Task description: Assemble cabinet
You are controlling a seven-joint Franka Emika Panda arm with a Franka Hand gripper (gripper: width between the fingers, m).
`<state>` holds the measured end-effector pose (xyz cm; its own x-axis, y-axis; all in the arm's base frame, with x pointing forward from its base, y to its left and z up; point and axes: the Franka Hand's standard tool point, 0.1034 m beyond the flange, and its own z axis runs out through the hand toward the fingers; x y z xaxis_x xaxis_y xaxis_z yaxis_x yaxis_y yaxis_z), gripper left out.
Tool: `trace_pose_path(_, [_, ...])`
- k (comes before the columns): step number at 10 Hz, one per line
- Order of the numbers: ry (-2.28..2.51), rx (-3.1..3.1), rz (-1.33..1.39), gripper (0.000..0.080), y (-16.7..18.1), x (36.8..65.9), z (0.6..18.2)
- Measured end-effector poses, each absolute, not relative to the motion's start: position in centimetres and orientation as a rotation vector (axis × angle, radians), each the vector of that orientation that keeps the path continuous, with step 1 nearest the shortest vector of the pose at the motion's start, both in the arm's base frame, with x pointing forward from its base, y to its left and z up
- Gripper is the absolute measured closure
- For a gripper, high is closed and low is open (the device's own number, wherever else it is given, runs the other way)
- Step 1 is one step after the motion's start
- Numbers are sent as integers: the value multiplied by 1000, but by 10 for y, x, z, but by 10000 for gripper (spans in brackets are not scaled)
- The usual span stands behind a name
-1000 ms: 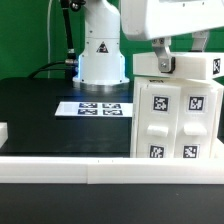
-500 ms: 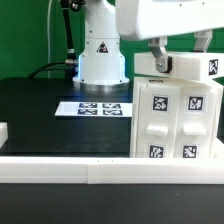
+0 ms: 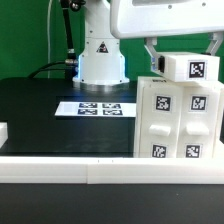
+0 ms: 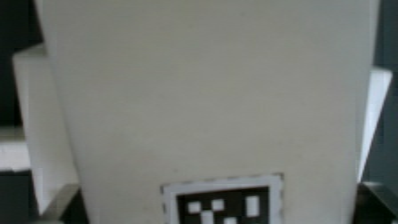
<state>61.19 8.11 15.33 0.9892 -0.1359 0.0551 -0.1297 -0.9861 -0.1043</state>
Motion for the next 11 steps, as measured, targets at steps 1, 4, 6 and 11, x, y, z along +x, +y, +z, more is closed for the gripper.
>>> trace_pose_path(1, [367,-3014,-101,239,82,613,153])
trace_pose_path(4, [714,-2942,-96,239,81,615,153])
trace_pose_path(6, [930,-2877,-85,239,81,615,153])
trace_pose_path(11, [1450,-2625,-77,239,80,615,152])
